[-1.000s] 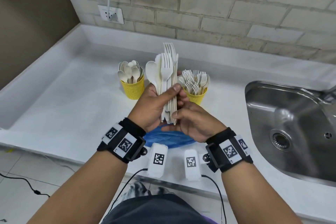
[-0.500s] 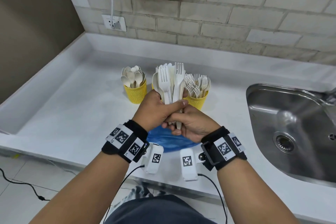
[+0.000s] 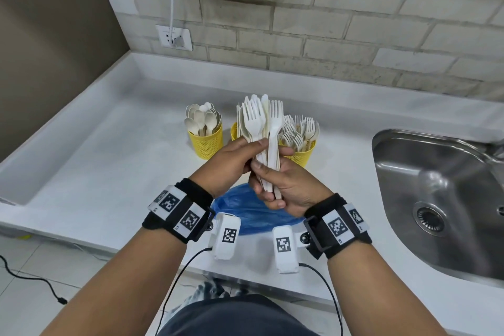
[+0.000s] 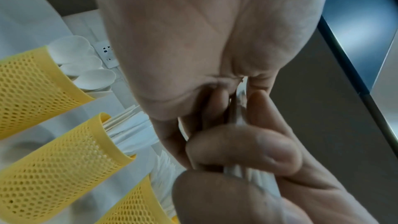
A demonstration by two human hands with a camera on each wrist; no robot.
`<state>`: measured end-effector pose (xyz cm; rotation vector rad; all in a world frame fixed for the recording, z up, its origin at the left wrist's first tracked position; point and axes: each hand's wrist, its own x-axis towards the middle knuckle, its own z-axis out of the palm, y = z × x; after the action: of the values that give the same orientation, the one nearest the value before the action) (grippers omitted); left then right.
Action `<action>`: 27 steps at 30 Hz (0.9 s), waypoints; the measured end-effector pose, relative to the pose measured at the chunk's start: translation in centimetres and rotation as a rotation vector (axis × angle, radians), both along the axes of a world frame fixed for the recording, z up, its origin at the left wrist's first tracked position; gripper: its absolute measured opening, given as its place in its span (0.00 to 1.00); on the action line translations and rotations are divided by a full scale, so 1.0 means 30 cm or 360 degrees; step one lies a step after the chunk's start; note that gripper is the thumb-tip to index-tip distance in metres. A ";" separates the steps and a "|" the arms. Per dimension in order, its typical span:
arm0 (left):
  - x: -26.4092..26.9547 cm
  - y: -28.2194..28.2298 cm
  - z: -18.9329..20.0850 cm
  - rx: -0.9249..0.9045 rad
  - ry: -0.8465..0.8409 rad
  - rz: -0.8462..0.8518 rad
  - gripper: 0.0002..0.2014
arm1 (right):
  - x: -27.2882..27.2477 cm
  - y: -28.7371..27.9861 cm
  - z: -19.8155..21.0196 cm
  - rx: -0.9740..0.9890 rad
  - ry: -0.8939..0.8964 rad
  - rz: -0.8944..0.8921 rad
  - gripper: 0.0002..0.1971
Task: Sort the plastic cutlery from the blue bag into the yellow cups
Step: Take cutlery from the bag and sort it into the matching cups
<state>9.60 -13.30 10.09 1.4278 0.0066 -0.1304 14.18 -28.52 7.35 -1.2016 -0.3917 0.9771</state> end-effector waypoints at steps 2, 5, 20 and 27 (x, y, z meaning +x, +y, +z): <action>0.014 0.003 -0.008 0.0042 0.0009 0.0073 0.14 | 0.006 -0.003 -0.006 0.0007 -0.0032 -0.0096 0.22; 0.034 -0.005 -0.013 0.0246 -0.0102 0.0402 0.08 | 0.010 0.002 -0.014 -0.0033 -0.0162 -0.0278 0.22; 0.056 -0.035 -0.040 0.0252 -0.0089 0.0558 0.19 | 0.007 0.017 -0.034 -0.0019 -0.0303 -0.0539 0.14; 0.062 -0.026 -0.060 0.0152 0.0013 0.0523 0.30 | -0.008 0.025 -0.035 -0.0041 -0.0295 -0.0526 0.09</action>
<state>11.47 -14.09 8.28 1.5022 0.2560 0.1368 13.94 -27.79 6.30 -1.3355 -0.3138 0.5899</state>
